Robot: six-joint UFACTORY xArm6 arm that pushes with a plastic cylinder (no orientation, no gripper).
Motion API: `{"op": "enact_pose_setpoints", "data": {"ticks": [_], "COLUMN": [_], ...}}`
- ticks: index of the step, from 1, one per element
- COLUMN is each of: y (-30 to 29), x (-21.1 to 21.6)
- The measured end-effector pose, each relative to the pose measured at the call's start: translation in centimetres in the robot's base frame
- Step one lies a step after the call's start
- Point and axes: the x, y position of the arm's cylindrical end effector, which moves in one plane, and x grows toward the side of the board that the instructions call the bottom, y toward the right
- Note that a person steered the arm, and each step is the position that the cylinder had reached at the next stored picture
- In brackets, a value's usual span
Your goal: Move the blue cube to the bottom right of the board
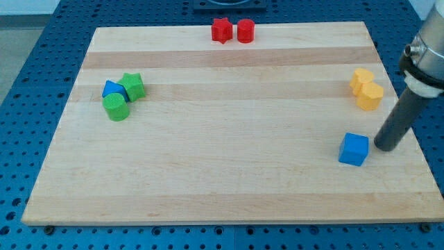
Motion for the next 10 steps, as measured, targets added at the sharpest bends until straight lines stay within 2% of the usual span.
{"op": "enact_pose_setpoints", "data": {"ticks": [1, 2, 4, 6, 7, 9, 10], "y": [-1.2, -2.0, -2.1, -5.9, -8.2, -9.3, -9.0], "x": [-2.4, -1.4, 3.5, -0.1, -0.4, 3.3, 3.7]}}
